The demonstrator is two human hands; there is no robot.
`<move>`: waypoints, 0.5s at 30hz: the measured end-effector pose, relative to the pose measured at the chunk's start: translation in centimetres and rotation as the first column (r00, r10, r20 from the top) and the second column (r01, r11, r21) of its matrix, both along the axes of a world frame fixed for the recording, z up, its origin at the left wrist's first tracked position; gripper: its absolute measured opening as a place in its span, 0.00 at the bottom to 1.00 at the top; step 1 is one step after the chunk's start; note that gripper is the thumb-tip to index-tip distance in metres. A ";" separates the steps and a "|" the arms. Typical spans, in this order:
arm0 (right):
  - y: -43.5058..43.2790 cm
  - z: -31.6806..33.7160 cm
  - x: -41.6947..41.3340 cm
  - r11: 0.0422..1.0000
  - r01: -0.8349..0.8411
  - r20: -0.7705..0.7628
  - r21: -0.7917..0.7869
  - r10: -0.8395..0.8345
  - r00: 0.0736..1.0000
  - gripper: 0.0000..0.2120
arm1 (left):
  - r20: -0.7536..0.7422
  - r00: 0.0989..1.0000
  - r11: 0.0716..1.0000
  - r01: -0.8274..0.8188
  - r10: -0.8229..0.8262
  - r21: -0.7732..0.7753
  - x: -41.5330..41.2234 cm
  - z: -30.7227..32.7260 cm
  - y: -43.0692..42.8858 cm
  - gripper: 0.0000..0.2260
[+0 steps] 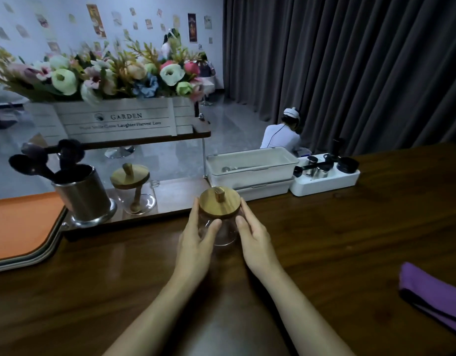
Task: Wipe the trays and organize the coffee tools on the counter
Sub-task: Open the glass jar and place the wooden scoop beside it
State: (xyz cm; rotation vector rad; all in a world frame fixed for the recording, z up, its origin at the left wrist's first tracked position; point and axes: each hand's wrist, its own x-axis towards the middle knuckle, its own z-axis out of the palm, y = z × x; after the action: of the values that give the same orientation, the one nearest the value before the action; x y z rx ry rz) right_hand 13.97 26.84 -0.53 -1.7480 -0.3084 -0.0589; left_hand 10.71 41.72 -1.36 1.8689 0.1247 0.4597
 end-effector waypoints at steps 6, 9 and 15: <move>-9.7 -0.2 -0.8 0.999 0.044 -0.016 -0.017 -0.044 0.999 0.22 | 0.015 0.997 0.994 0.082 -0.081 -0.074 -0.1 -0.4 -9.2 0.35; -15.0 -0.4 -0.6 0.998 0.038 -0.027 -0.056 -0.039 0.999 0.22 | 0.024 0.995 0.991 0.094 -0.093 -0.099 -0.2 -0.5 -14.5 0.36; -22.1 -1.3 0.4 0.999 0.015 -0.043 -0.049 -0.017 0.999 0.23 | 0.008 0.996 0.985 0.091 -0.091 -0.147 0.6 -1.6 -21.7 0.40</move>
State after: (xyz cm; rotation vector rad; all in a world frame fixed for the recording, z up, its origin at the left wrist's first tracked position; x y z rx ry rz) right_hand 14.40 4.73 -1.86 -1.7980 -0.2659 -0.0248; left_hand 11.35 20.03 -2.98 1.7216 0.0704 0.3786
